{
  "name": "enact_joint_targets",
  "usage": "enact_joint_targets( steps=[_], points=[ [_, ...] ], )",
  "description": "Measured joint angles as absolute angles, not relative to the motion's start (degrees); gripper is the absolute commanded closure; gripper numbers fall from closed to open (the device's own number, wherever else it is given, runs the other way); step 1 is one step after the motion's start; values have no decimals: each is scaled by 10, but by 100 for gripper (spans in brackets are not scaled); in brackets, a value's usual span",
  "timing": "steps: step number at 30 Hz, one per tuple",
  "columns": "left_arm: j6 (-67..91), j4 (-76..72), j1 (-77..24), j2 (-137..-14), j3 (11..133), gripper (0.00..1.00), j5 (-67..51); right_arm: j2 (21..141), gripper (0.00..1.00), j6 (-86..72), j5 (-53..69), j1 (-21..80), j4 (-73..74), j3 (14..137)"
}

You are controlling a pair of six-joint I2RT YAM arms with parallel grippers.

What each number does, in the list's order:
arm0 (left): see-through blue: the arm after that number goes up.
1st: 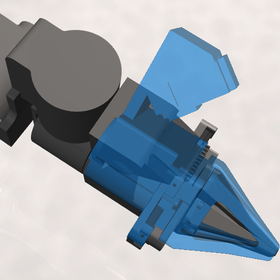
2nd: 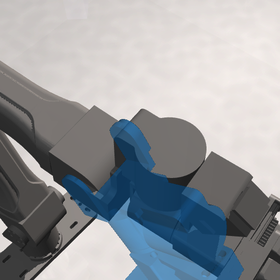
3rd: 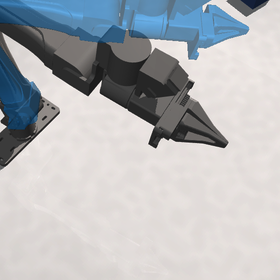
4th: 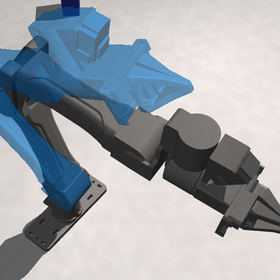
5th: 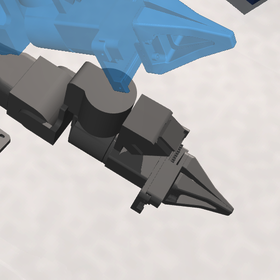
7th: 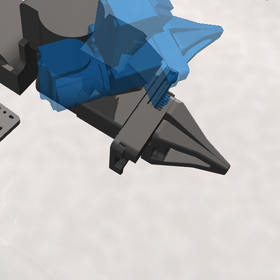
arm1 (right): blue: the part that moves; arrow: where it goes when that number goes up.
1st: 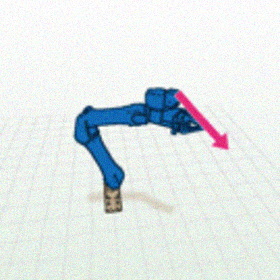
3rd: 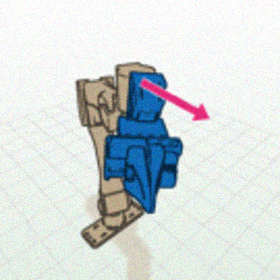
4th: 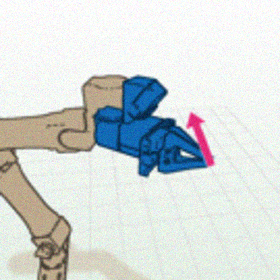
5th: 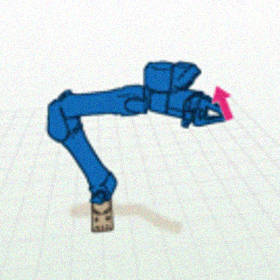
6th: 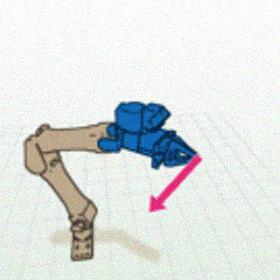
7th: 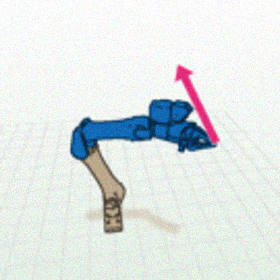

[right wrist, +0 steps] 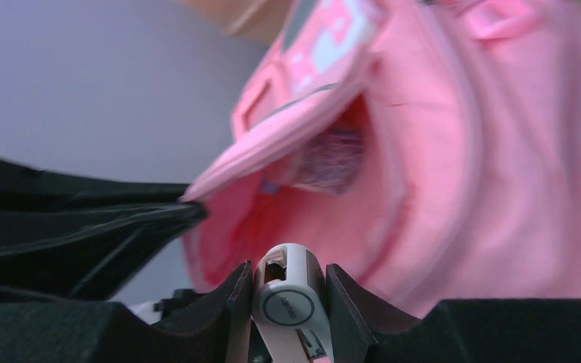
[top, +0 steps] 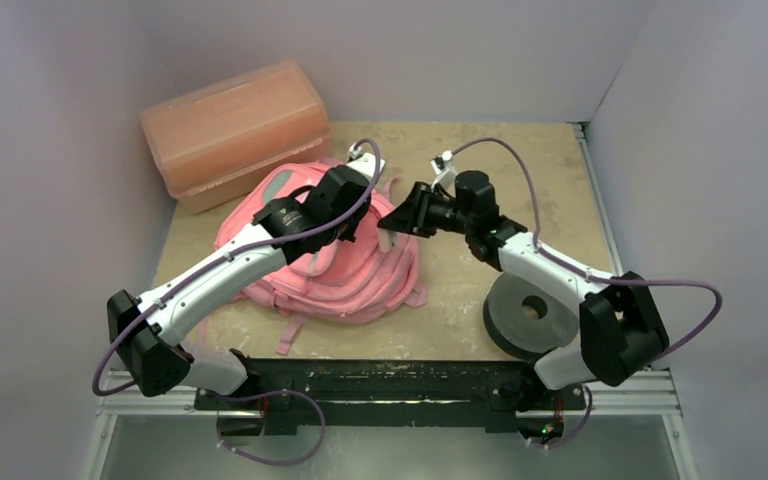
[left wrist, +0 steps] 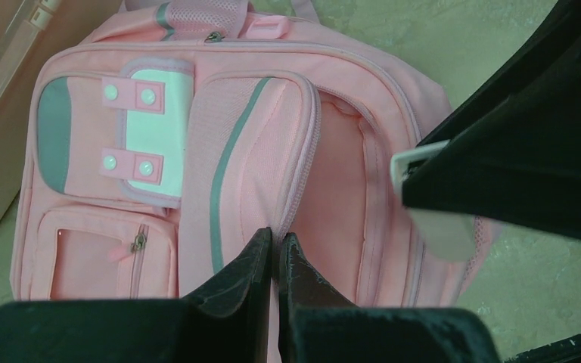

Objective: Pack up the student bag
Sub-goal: Place the stationery in the student bag.

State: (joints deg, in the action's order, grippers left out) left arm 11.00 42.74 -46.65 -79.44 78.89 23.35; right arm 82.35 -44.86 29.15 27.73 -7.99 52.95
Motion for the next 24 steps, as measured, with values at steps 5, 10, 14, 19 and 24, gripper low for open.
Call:
enact_joint_targets(
  steps=[5,10,14,19,24],
  points=[
    [110,427,-467,-785,788,100,240,837,71,-537,281,361,-213,527],
    [110,428,-467,-775,787,100,245,881,70,-571,226,403,-302,522],
    [110,428,-467,-764,781,100,247,927,65,-592,181,435,-361,503],
    [110,428,-468,-762,779,100,246,968,50,-598,151,473,-389,505],
    [109,428,-468,-762,779,100,245,972,37,-590,140,487,-390,509]
  ],
)
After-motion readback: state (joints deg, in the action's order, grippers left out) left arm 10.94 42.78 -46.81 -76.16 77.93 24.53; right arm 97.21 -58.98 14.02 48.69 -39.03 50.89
